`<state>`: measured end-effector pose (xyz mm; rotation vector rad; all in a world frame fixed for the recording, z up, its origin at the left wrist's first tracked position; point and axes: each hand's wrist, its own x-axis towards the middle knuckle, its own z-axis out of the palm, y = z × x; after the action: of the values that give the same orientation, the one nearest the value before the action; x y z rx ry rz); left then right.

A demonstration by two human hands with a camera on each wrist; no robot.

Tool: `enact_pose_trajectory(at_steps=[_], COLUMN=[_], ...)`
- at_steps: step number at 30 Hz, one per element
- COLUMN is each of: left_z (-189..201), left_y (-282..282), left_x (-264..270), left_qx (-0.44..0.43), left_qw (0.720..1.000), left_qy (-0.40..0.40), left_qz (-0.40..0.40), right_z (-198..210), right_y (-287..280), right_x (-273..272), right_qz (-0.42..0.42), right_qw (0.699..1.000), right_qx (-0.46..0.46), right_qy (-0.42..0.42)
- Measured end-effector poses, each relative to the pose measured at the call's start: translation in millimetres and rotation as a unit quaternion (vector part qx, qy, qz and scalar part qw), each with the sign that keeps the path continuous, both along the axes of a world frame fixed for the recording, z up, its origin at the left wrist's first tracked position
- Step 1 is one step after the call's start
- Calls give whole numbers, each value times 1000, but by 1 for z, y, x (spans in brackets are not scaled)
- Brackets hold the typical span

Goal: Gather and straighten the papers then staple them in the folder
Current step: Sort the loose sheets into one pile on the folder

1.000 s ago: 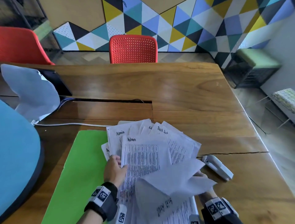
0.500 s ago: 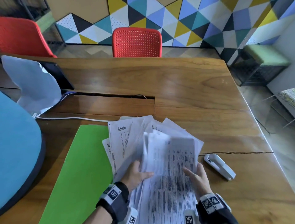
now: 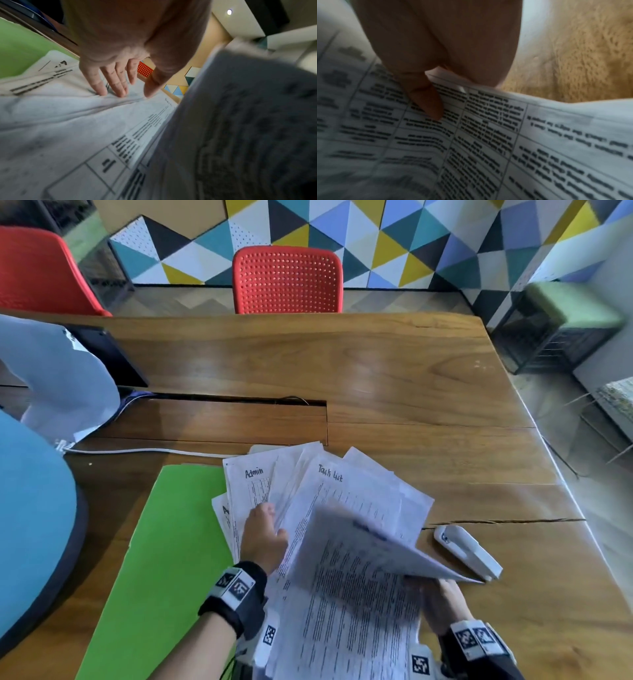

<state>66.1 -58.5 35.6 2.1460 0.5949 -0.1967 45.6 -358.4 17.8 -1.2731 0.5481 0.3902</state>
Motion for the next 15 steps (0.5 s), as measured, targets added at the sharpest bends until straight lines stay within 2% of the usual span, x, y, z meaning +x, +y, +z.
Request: enact_pose_trajectory(at_steps=[2,5,8,12,15], left_z=[-7,-4,0,9,8], left_y=[3,2,1,3,7], left_x=[7,6,-3,-17,-21], left_qx=[22,-23,-127,-328,-362], left_qw=[1000,998,986,937,928], left_qy=[10,-5,-55,-24,-25], left_qz=[-18,-54,-97,-116,-86], right_z=[-3,-8,-9,-10,-14], right_y=[1,2,3,3,1], right_x=[1,3,1,2,3], right_qz=[15,20,-2,-30,-40], right_qw=[999,998,999,999,999], right_qx=[46,52,47,27,35], right_qy=[-1,-3,-13,-16,-11])
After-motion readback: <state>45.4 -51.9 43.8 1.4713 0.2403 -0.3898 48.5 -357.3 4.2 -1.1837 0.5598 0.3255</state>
